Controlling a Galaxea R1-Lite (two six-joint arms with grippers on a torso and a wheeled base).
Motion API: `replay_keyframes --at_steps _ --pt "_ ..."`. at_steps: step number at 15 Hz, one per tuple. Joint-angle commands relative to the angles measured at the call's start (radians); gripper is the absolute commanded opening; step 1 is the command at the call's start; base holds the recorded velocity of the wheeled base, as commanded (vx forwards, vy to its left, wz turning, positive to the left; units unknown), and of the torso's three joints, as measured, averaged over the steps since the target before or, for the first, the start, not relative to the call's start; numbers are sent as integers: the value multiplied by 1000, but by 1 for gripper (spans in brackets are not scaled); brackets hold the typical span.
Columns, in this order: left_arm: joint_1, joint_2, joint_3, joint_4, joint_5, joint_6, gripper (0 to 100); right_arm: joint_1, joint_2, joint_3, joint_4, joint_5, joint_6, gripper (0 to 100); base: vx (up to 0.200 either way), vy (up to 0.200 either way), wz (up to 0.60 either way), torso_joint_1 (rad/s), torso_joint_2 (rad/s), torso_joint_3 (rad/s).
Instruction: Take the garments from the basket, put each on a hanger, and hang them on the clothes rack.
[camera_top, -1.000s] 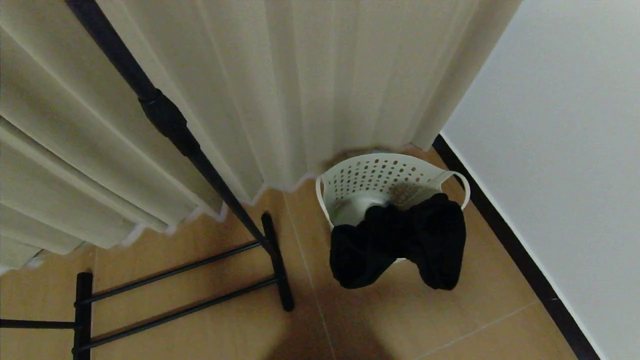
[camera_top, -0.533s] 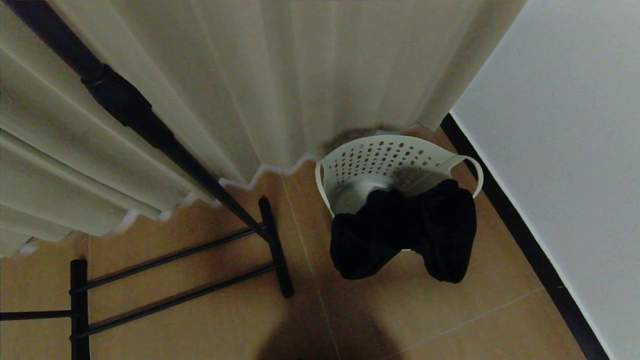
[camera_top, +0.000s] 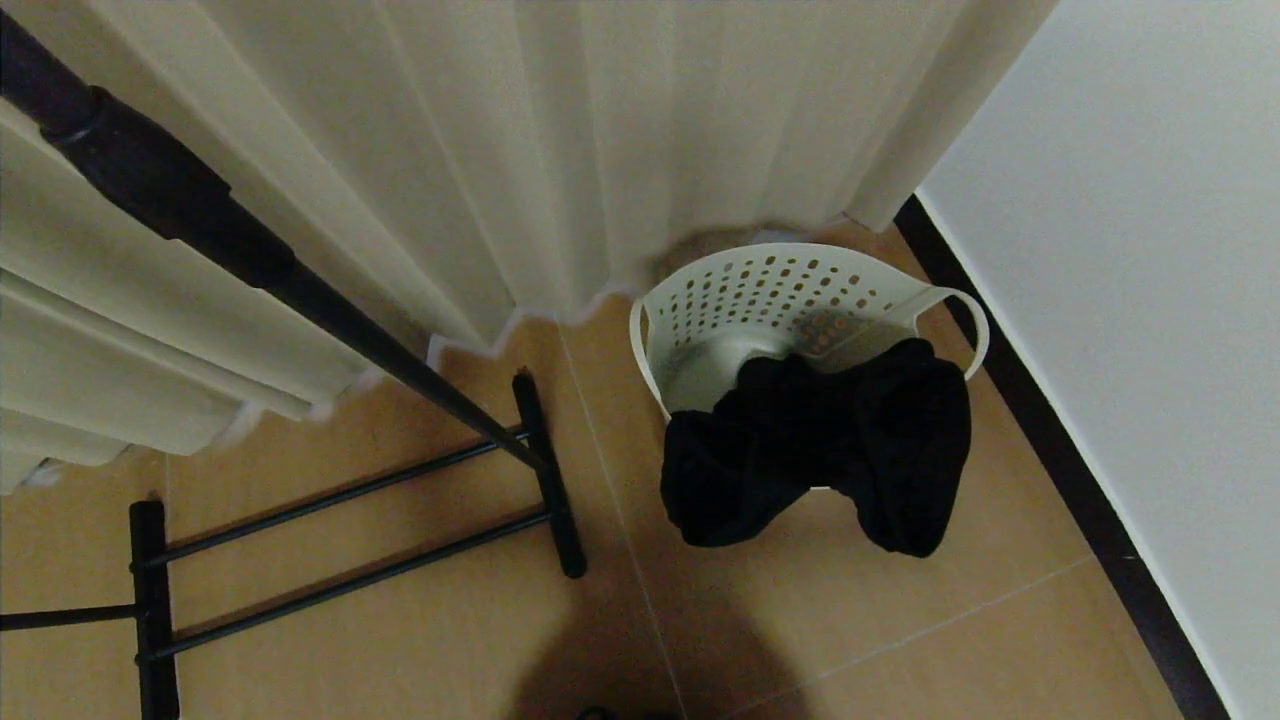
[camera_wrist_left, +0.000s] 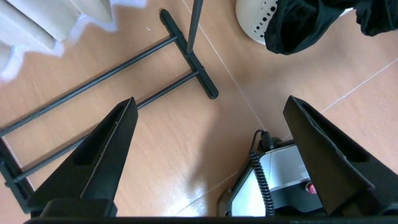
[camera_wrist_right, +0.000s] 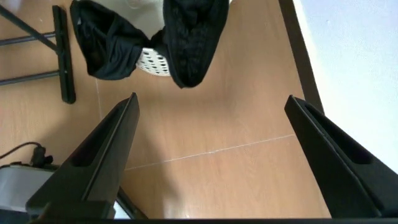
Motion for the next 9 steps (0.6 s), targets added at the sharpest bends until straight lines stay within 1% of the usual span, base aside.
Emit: replay_keyframes --at_steps 1,2,3,4,5,6,8,9 --pt "0 0 0 0 1 -12 100 12 652 -129 -283 2 -32 100 0 0 0 0 0 0" --pt "0 0 0 0 1 -15 100 12 705 -149 -307 4 -57 100 0 0 0 0 0 0" --pt "0 0 0 0 1 -18 100 12 851 -240 -338 24 -166 100 0 0 0 0 0 0" --pt "0 0 0 0 2 -22 100 10 889 -277 -338 42 -201 100 0 0 0 0 0 0" --pt "0 0 0 0 2 -25 100 10 1003 -382 -338 91 -317 100 0 0 0 0 0 0" --pt "0 0 0 0 2 -25 100 10 1078 -448 -338 97 -414 100 0 0 0 0 0 0" --pt "0 0 0 0 2 -25 100 14 1195 -542 -336 97 -558 100 0 0 0 0 0 0" --pt "0 0 0 0 2 -25 100 17 1262 -599 -335 97 -672 100 0 0 0 0 0 0"
